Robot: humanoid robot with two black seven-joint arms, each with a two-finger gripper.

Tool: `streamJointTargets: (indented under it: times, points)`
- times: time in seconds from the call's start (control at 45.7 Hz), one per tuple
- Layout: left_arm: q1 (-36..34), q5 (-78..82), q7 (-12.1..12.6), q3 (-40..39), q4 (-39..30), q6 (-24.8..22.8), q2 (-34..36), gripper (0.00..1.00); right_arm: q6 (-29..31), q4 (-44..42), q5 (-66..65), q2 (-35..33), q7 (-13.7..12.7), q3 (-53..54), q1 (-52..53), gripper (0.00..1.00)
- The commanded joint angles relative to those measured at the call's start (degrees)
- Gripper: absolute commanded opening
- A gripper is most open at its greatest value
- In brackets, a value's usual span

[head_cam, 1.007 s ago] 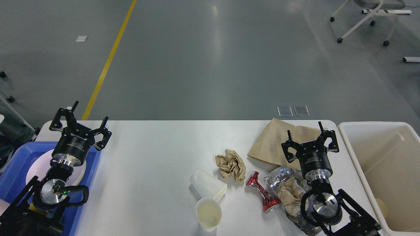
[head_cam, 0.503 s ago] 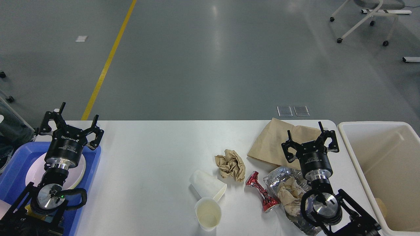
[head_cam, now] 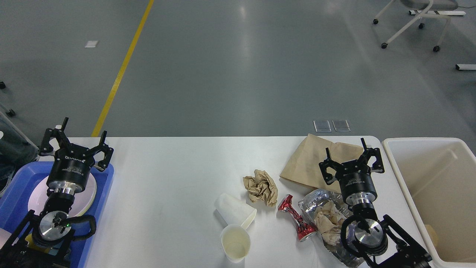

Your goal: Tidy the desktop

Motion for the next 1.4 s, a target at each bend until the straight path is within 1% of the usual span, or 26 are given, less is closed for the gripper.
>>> streamJointTargets:
  times: [0.0,0.153,0.328,0.525,0.635,0.7,0.744,0.788,0.81,0.854,0.897,1.116,1.379]
  points:
    - [1.14,-0.19,-0.21,0.58,-0.04,-0.08,-0.14,0.96,-0.04,0.00,0.01,0.00,0.00,0.00,0.04,1.00]
    - [0.44,-0.72,-0.65,0.49,0.22,-0.17,-0.14,0.96,-0.04,0.00,0.01,0.00,0.00,0.00,-0.04,1.00]
    - [0.00,-0.72,-0.56,0.58,0.75,-0.34,-0.23,0.96,0.04,0.00,0.01,0.00,0.00,0.00,-0.04,1.00]
    - [-4.57,-0.72,-0.48,0.76,5.93,-0.34,-1.72,0.96,-0.04,0.00,0.01,0.00,0.00,0.00,0.04,1.00]
    - [-5.28,-0.72,-0.39,0.76,7.17,-0.43,-1.90,0.96,0.04,0.00,0.01,0.00,0.00,0.00,0.04,1.00]
    - [-4.49,0.07,-0.56,1.19,7.17,-1.48,-1.99,0.96,-0.04,0.00,0.01,-0.09,0.00,0.00,0.04,1.00]
    - [-4.13,0.07,-0.65,1.90,7.17,-3.76,-1.99,0.96,-0.04,0.00,0.01,0.00,0.00,0.00,0.04,1.00]
    - [-3.96,0.07,-1.09,2.51,7.26,-5.53,-1.90,0.96,-0.04,0.00,0.01,0.00,0.00,0.00,0.04,1.00]
    - [-3.96,0.07,-1.70,2.51,7.26,-6.05,-1.90,0.96,0.04,0.00,0.01,0.00,0.00,0.00,0.04,1.00]
    - [-3.96,-0.01,-4.07,2.69,7.26,-6.50,-1.99,0.96,0.04,0.00,0.01,0.00,0.00,0.00,0.04,1.00]
    - [-3.96,-0.45,-5.30,2.86,7.26,-6.32,-1.55,0.96,0.04,0.00,0.01,-0.09,0.00,0.00,0.04,1.00]
    - [-4.05,-0.80,-3.99,2.78,7.34,-6.32,-1.81,0.96,-0.04,0.00,0.01,0.00,0.00,0.00,0.04,1.00]
    - [-3.96,-0.80,-4.34,2.78,7.43,-6.50,-1.99,0.96,0.04,-0.08,-0.08,0.00,0.00,0.00,0.04,1.00]
